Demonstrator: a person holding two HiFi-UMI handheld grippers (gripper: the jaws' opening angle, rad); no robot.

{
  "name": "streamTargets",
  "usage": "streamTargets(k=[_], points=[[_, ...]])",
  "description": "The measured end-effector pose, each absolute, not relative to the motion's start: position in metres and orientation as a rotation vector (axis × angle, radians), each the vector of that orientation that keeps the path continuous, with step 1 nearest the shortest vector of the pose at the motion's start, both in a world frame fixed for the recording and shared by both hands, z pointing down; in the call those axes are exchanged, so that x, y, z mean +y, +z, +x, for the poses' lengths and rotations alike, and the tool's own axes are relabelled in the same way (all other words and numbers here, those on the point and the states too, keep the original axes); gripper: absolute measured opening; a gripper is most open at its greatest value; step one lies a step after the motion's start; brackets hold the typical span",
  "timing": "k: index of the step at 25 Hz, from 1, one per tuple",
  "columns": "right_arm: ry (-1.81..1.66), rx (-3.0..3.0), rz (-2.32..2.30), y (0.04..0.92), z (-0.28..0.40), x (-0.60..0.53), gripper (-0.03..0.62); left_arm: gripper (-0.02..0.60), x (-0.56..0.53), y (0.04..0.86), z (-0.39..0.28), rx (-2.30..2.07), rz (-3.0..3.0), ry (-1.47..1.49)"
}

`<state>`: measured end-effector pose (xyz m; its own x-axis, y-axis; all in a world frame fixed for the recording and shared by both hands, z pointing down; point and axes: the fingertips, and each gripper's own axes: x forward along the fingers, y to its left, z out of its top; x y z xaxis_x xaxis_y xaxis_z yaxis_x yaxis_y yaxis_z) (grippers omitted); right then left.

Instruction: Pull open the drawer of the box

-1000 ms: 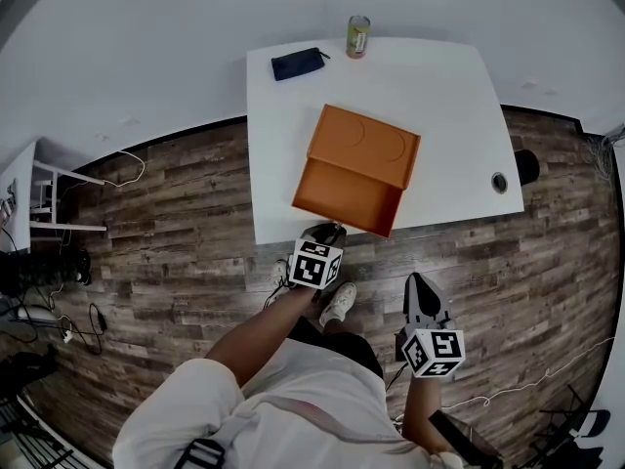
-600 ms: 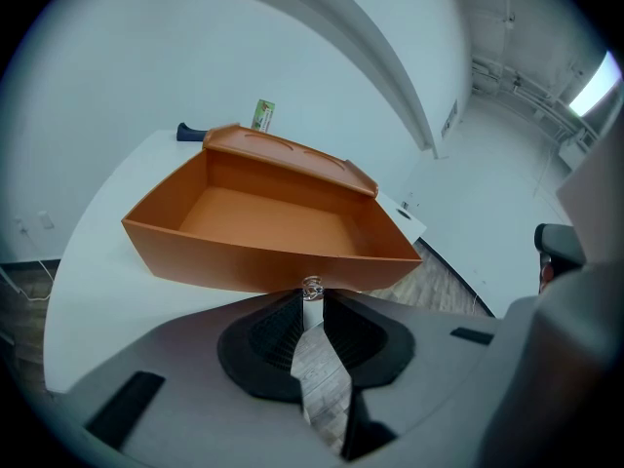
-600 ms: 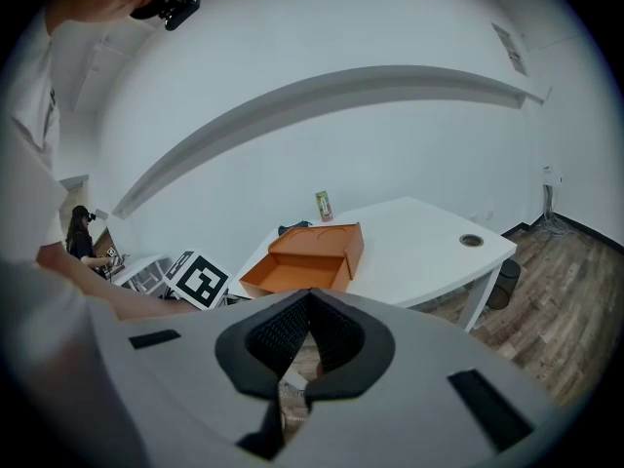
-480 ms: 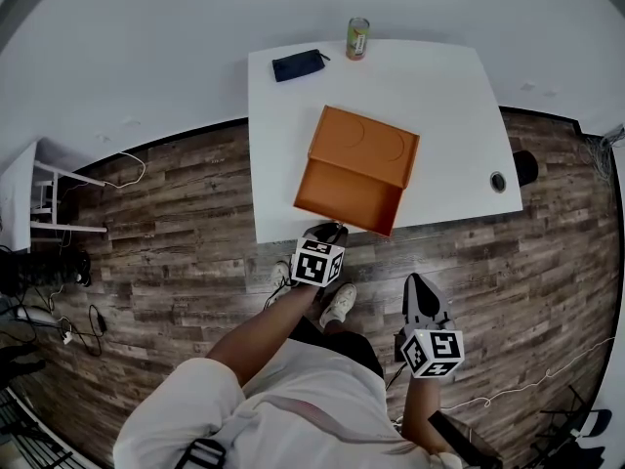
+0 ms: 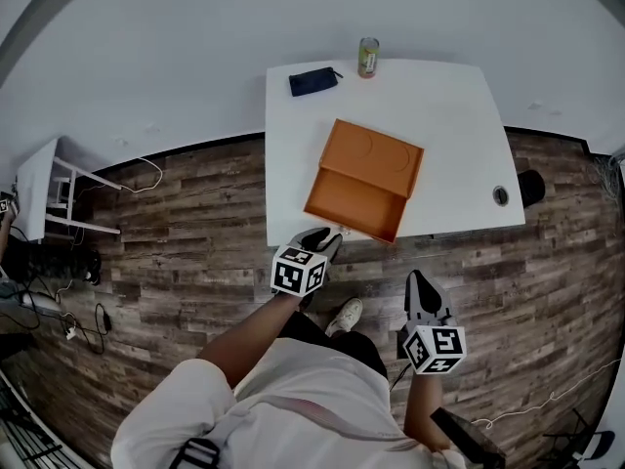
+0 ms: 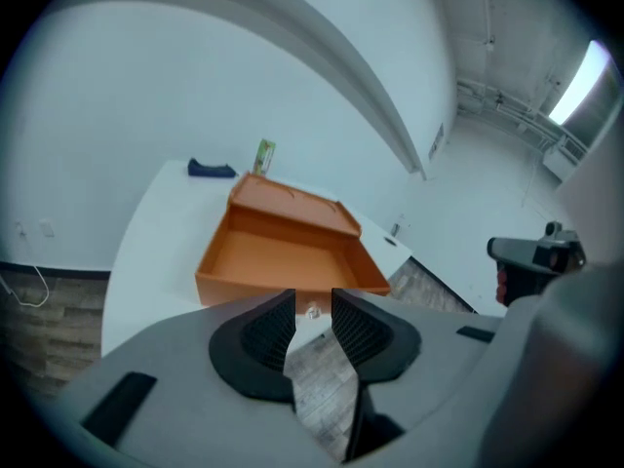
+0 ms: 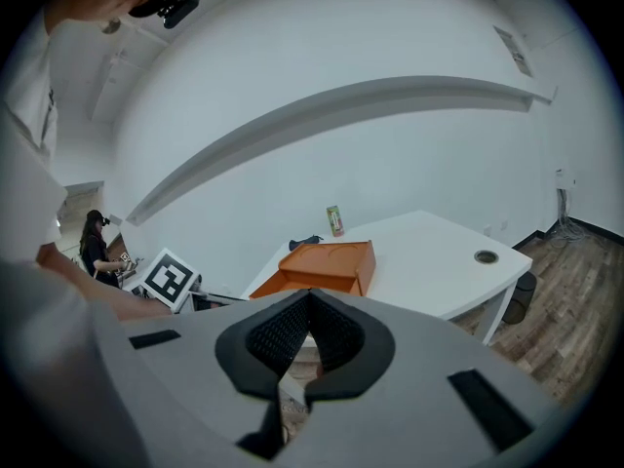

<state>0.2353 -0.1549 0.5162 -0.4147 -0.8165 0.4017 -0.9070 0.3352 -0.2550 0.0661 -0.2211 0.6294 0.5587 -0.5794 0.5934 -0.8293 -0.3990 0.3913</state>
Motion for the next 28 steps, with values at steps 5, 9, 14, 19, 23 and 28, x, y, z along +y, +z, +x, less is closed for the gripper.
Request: streamTargets(k=[5,9,14,19,23,28], points=[[0.593,-2.486,1.534,0.493,0.236,-0.163,-0.008,0.063,-0.240,0.525,0.040,-1.279,2.298,0.231],[0.560,-2.514,1.578,0.476,0.240,-0.162,-0.008,0.011,-0.238,0.448,0.026,-1.365,2.446,0.126],[0.573,-2.485,1.659,0.473,0.243,-0.152,-0.008,0.011,-0.223,0.391,0.017,-1.357,2.585,0.026],[0.552,-2.431,1.758,0.461,0.225,-0.128,-0.008,0.011,-0.187,0.371,-0.015,-1.288,2.692,-0.021],[0.499,-2.417,1.844,0.435,0.195,-0.106,-0.008,0.011,-0.162,0.367,-0.062,-1.240,2.695,-0.064],[0.363,-2.422,1.916,0.393,0.144,-0.068,-0.008,0.011,-0.124,0.359,-0.121,-1.183,2.699,-0.100]])
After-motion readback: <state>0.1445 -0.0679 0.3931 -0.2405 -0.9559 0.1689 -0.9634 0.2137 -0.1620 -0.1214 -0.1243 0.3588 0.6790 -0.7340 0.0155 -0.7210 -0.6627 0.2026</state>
